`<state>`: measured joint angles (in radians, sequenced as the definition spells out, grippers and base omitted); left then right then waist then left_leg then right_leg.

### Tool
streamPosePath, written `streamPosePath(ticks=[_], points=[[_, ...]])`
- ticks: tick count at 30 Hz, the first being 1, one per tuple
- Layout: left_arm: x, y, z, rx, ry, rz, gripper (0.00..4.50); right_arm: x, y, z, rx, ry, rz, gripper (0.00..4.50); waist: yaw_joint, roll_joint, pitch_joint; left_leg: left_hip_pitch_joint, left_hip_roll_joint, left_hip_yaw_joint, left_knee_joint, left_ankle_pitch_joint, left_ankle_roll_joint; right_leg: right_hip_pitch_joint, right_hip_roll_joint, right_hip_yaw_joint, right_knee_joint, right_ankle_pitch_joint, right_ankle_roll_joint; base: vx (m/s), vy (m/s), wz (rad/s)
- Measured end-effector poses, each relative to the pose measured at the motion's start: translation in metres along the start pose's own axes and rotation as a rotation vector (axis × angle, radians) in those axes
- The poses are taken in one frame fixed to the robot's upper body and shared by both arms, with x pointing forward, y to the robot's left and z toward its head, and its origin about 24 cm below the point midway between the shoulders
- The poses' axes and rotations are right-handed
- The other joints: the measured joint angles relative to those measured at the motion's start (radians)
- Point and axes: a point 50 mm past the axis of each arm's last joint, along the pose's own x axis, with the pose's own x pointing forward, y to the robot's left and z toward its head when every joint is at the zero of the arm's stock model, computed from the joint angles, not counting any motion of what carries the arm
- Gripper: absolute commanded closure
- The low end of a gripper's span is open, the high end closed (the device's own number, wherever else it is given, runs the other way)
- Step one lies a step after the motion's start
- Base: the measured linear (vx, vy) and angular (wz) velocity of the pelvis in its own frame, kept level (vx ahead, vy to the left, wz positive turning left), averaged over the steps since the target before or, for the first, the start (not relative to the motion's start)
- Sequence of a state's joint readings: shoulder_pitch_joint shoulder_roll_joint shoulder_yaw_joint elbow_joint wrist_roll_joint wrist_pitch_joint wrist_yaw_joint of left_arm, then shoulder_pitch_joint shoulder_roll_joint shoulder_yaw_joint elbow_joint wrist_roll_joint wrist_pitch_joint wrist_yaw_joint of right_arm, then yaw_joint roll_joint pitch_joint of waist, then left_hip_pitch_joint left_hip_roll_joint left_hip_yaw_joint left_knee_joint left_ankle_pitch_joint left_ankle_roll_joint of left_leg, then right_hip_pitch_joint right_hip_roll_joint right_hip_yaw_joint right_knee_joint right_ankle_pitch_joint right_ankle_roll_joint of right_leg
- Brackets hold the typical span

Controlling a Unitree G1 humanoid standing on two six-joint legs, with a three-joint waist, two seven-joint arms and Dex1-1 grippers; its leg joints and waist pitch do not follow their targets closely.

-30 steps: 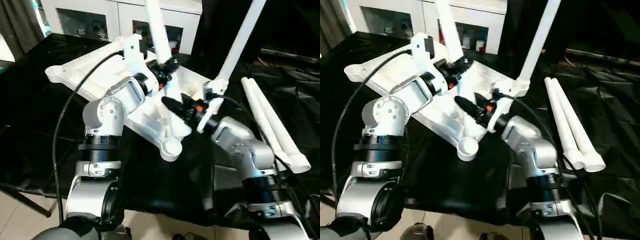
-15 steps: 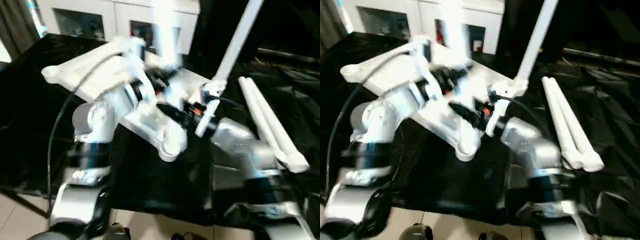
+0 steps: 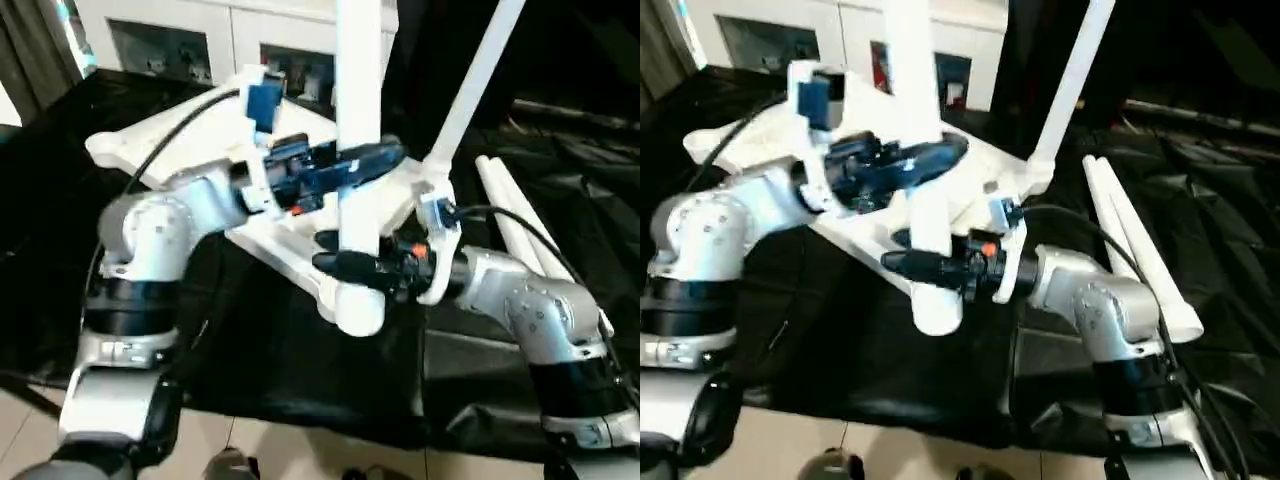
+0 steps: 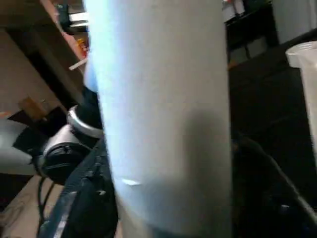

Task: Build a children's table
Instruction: Pick table leg

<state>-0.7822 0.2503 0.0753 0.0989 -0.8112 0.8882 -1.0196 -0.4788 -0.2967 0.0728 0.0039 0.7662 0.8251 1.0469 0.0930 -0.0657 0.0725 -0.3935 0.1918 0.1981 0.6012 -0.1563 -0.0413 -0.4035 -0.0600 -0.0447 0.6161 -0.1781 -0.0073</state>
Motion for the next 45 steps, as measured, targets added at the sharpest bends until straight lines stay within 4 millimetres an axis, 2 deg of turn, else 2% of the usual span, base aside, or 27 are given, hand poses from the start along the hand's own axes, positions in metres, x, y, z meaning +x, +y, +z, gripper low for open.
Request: streamPosePath(ticks=[3,8,10,15,18,21,22,27,33,42,44,45], points=[[0.0,0.0,0.0,-0.002,0.002,-0.005,2.65,0.001,0.001,0.0,0.01,0.004,0.011,2.34,0.001,-0.002,-0.001,0.0,0.0,0.0,0.0,0.0,0.0,0.0,0.0,0.0,0.0,0.0,0.0,0.0,0.0,0.0],[-0.001,0.0,0.0,0.0,0.002,-0.006,2.66,0.002,0.002,0.0,0.004,0.003,0.012,2.43,0.001,-0.002,-0.002,0.0,0.0,0.0,0.0,0.0,-0.001,0.0,0.0,0.0,0.001,0.0,0.0,0.0,0.0,0.0],[-0.001,0.001,0.002,0.018,-0.018,0.019,2.1,0.007,-0.001,0.001,-0.024,-0.026,-0.025,2.44,0.0,-0.002,-0.002,0.001,0.0,0.0,0.0,0.001,-0.001,0.0,0.0,0.0,0.001,0.0,0.0,0.0,0.0,0.0],[0.004,0.027,-0.003,0.068,-0.059,0.363,1.78,0.021,-0.026,0.001,-0.083,-0.077,-0.314,2.49,-0.001,-0.004,-0.003,0.001,0.0,-0.001,0.0,0.003,-0.004,0.0,0.0,0.0,0.002,0.0,0.001,0.0,0.0,0.0],[0.004,0.038,-0.009,0.071,-0.04,0.548,1.53,0.016,-0.038,-0.003,-0.077,-0.086,-0.452,2.51,-0.001,-0.004,-0.003,0.0,0.0,-0.001,0.0,0.002,-0.004,0.0,0.0,0.0,0.001,0.001,0.001,0.0,0.0,0.0],[0.006,0.044,-0.011,0.063,-0.039,0.672,1.51,0.014,-0.044,-0.005,-0.08,-0.085,-0.529,2.56,-0.003,-0.005,-0.003,0.0,0.0,-0.001,0.0,0.002,-0.004,0.0,0.0,0.0,0.001,0.001,0.002,0.0,0.0,0.0],[0.008,0.045,-0.012,0.054,-0.054,0.703,1.8,0.015,-0.045,-0.006,-0.08,-0.092,-0.543,2.56,-0.003,-0.005,-0.003,0.0,0.0,-0.001,0.0,0.002,-0.004,0.0,0.0,0.0,0.001,0.001,0.001,0.0,0.0,0.0],[0.016,0.053,-0.016,0.011,-0.146,0.873,2.07,0.033,-0.05,-0.016,-0.086,-0.089,-0.629,2.58,-0.006,-0.005,-0.003,0.0,0.0,-0.001,-0.001,0.002,-0.004,-0.001,0.0,-0.001,0.0,0.001,0.001,0.0,0.0,0.0],[0.013,0.054,-0.015,0.008,-0.159,0.9,2.53,0.038,-0.049,-0.018,-0.091,-0.074,-0.629,2.58,-0.002,-0.004,-0.003,-0.001,0.0,-0.001,-0.001,0.002,-0.004,0.0,0.0,0.0,0.0,0.001,0.001,0.0,0.0,0.0],[0.014,0.054,-0.014,0.009,-0.178,0.927,2.59,0.037,-0.05,-0.015,-0.135,-0.069,-0.643,2.59,-0.005,-0.004,-0.003,-0.001,0.0,-0.001,-0.001,0.002,-0.004,0.0,0.0,0.0,-0.001,0.003,0.002,0.0,0.0,0.0],[0.013,0.054,-0.013,0.017,-0.176,0.908,2.59,0.036,-0.05,-0.015,-0.141,-0.07,-0.637,2.03,-0.005,-0.004,-0.003,-0.001,0.0,-0.001,-0.001,0.002,-0.004,0.0,0.0,0.0,-0.001,0.003,0.002,0.0,0.0,0.0],[0.012,0.053,-0.012,0.028,-0.171,0.886,2.59,0.035,-0.05,-0.013,-0.147,-0.068,-0.628,2.03,-0.005,-0.004,-0.003,-0.001,0.0,-0.001,-0.001,0.002,-0.004,0.0,0.0,0.0,-0.001,0.003,0.002,0.0,0.0,0.0]])
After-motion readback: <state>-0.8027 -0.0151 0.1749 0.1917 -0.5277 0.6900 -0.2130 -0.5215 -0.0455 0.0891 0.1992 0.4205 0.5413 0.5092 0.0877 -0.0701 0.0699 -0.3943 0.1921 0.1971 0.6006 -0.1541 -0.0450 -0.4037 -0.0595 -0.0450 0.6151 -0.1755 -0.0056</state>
